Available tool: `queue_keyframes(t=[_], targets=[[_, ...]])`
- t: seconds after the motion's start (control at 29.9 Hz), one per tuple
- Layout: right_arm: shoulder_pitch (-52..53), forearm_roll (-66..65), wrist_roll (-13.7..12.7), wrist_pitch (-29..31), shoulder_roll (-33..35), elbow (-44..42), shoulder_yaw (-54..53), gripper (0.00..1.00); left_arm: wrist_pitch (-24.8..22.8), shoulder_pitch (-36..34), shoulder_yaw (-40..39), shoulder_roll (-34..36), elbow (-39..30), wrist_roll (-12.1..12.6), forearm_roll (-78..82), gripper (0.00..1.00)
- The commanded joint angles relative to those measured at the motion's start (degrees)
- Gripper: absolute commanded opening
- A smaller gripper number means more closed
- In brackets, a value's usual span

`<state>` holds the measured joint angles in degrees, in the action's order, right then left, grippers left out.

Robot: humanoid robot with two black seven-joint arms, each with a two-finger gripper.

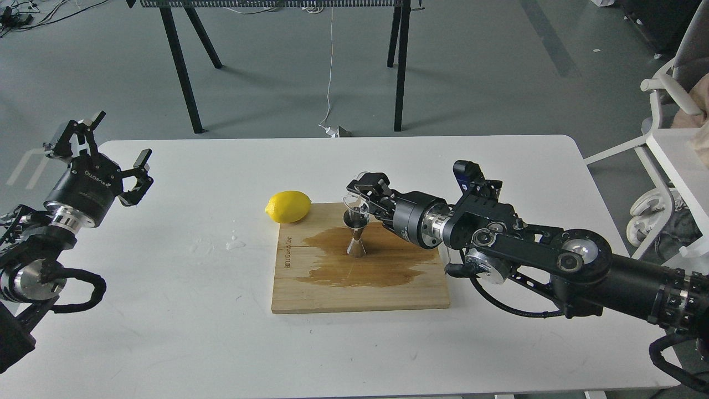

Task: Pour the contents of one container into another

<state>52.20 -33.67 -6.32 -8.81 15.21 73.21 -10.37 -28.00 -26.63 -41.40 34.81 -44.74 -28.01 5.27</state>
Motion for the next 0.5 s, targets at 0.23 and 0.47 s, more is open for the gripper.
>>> queue_keyframes(t=[0.23, 0.47], targets=[[0.44, 0.18, 0.0, -0.06, 0.09, 0.01, 1.05, 0.35, 0.0, 0.0, 0.0, 0.0, 0.09, 0.01, 0.0, 0.99], [-0.61, 0.8, 0.7, -0.24, 0.7, 0.18, -3.95, 0.34, 0.0, 0.0, 0.0, 0.0, 0.09, 0.01, 0.0, 0.99]])
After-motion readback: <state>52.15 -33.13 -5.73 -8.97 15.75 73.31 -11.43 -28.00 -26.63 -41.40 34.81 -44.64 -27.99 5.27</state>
